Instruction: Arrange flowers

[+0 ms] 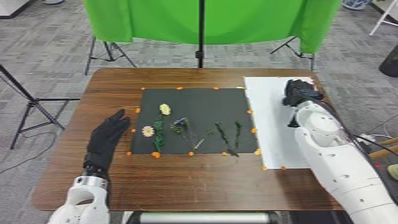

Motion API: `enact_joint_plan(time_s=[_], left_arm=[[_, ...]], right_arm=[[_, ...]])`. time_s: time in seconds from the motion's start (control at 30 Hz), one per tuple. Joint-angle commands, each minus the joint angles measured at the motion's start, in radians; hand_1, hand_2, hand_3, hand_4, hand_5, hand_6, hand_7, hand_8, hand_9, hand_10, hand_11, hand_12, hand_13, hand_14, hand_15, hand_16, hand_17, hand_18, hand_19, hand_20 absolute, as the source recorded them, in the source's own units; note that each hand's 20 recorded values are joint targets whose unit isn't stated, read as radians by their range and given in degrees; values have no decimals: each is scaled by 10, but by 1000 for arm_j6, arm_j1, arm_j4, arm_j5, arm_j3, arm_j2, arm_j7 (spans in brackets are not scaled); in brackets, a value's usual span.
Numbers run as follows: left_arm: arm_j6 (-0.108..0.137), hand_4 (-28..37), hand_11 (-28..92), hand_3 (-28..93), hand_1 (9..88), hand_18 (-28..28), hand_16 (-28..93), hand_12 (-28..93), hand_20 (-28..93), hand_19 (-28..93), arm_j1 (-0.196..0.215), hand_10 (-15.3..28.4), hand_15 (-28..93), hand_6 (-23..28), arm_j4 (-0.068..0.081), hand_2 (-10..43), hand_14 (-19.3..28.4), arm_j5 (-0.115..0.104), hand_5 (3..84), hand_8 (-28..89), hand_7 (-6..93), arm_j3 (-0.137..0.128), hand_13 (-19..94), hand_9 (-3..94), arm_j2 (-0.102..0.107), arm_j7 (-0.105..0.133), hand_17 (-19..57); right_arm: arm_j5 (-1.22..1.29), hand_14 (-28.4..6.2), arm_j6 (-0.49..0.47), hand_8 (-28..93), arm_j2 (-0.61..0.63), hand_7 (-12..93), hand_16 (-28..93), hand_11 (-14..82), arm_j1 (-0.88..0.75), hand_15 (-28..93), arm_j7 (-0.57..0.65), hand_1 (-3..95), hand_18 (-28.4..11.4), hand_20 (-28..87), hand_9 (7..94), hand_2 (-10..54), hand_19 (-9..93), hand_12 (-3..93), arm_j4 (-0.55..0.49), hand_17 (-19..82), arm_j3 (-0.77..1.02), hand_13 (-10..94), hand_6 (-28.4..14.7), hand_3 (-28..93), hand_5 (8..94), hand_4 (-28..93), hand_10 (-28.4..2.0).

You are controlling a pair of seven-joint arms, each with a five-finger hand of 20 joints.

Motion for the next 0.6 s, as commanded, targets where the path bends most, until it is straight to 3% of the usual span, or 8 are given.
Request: enact_joint_plan(time_s=[0.03, 0.33, 0.6], left_arm=[[-9, -240, 88, 647, 207, 96, 12, 134, 154, 10, 3, 113, 83, 36, 9, -12, 137, 5, 416, -53, 56, 4, 310, 431, -5, -9, 37], [-14, -239, 90, 647, 205, 97, 12, 134, 154, 10, 6, 113, 83, 36, 8, -12, 137, 5, 416, -53, 56, 2, 310, 432, -11, -9, 37], [-11, -238, 89, 647, 204, 97, 12, 134, 154, 10, 10, 113, 83, 36, 7, -12, 137, 4, 416, -53, 57, 1, 310, 432, -11, -8, 37]], right_arm=[[107, -15, -21, 105, 73, 176, 345, 71, 63, 633, -80, 633, -108, 602, 934, -95, 932, 368, -224, 683, -119, 918, -1, 546, 822, -158, -84], [109, -13, -149, 101, 55, 186, 354, 63, 162, 637, -280, 621, -106, 612, 922, -95, 932, 369, -285, 670, -347, 905, 12, 552, 812, -162, -94], [71, -15, -216, 96, 44, 194, 354, 56, 161, 642, -337, 610, -106, 617, 906, -95, 932, 369, -295, 659, -429, 896, 21, 561, 803, -167, -94]])
